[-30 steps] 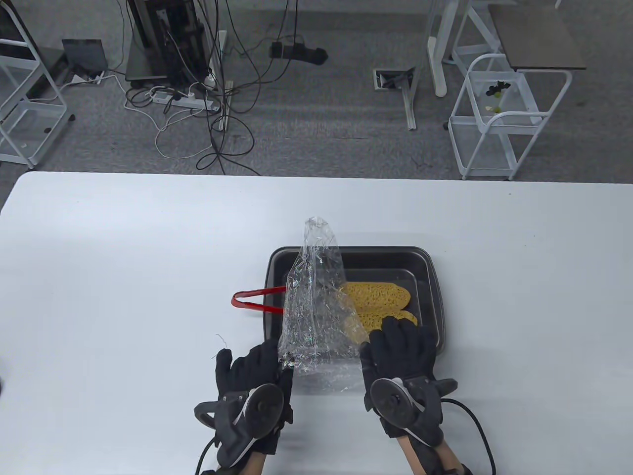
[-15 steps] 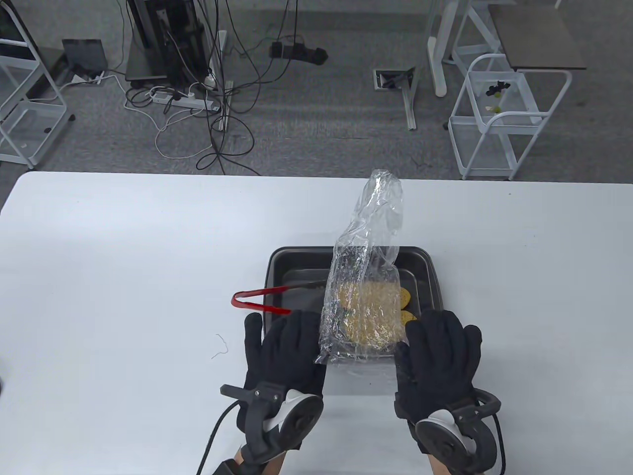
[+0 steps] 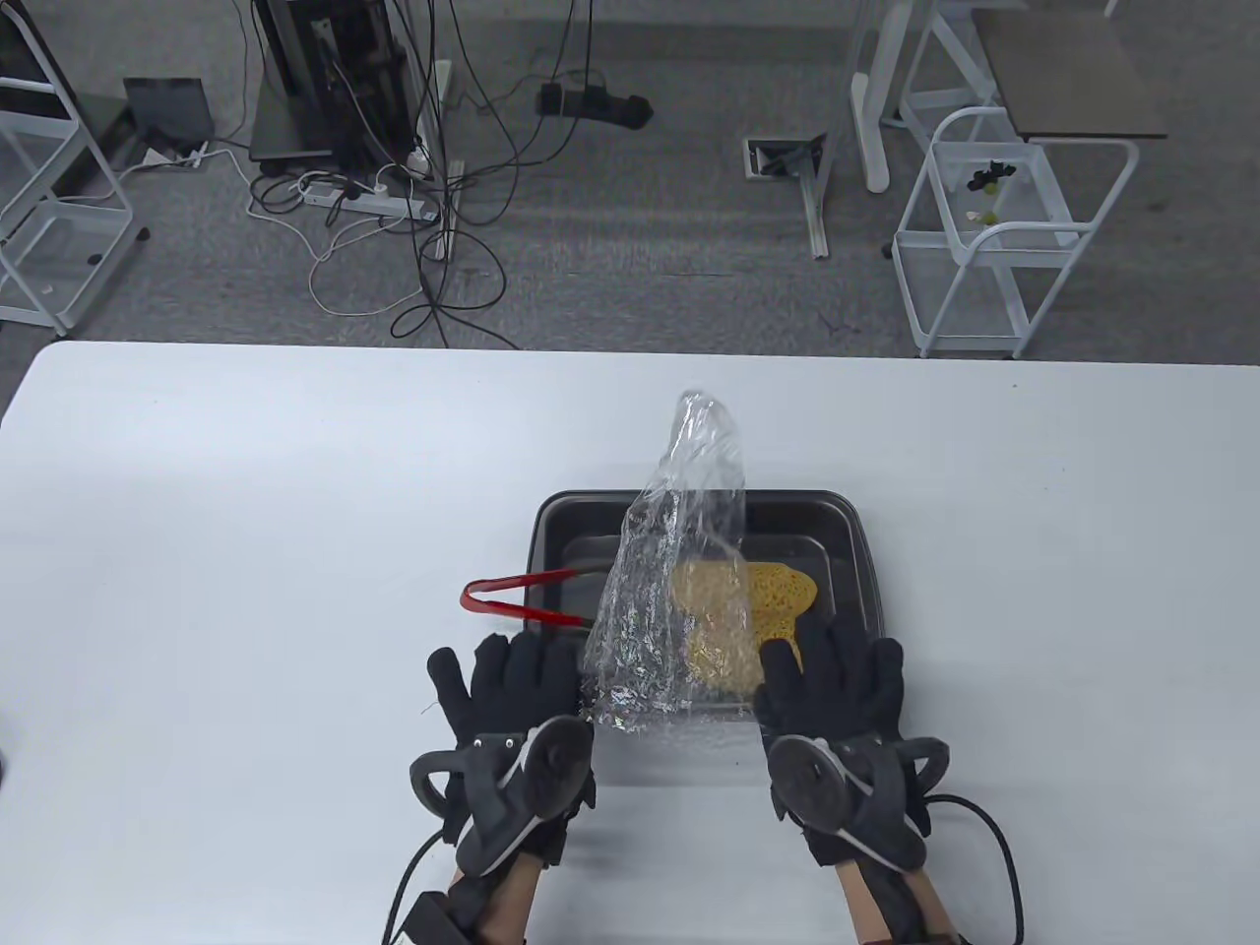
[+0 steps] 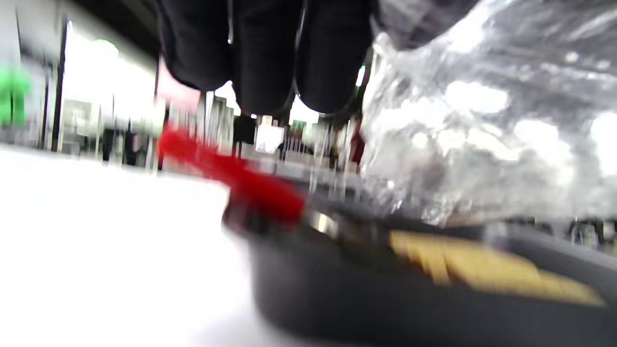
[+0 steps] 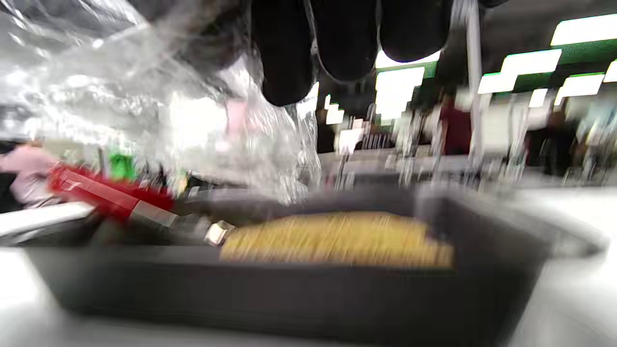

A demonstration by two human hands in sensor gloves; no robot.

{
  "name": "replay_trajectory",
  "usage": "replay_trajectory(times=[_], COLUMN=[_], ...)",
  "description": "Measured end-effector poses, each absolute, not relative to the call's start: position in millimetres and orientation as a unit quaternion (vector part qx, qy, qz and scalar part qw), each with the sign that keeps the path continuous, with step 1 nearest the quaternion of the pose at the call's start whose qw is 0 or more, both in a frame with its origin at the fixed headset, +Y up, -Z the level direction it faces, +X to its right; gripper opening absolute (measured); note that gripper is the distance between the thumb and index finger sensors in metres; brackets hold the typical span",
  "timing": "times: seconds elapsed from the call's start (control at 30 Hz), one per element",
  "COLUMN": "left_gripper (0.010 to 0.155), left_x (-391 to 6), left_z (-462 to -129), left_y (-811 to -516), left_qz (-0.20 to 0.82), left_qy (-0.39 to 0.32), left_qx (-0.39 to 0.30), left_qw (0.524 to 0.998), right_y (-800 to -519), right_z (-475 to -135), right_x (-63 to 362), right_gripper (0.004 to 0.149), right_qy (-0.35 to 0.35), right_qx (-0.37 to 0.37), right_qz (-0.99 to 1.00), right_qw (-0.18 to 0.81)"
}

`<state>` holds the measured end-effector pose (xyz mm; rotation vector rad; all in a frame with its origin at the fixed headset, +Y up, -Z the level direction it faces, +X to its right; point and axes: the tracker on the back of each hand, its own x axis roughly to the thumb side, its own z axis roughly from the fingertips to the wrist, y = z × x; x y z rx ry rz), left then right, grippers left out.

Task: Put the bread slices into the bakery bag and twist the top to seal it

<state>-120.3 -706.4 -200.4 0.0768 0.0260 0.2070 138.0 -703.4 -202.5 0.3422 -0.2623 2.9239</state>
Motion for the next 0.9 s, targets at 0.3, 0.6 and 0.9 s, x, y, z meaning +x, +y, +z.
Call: replay_trajectory(times=[0.3, 0.6, 0.9], left_gripper=[0.051, 0.07, 0.062], left_x=[-115.1, -105.3, -114.9], left_z=[-166.7, -142.5, -196.3], left_y=[-674.4, -658.7, -712.8], left_qz=[0.157, 0.119, 0.078], left_qy=[-0.062, -0.122, -0.034], left_qx=[0.244, 0.331, -0.004], left_qw=[0.955, 0.928, 0.996], right_y=[-653.1, -646.3, -697.4], right_z=[-153.5, -137.0, -198.5], right_x=[142.4, 150.5, 153.9], right_gripper=[0.05, 0.049, 0.046], right_qy=[-0.395, -0.532, -0.232], right_qx=[0.145, 0.191, 0.094], right_qz=[0.894, 0.815, 0.964], right_qw=[0.151, 0.129, 0.092])
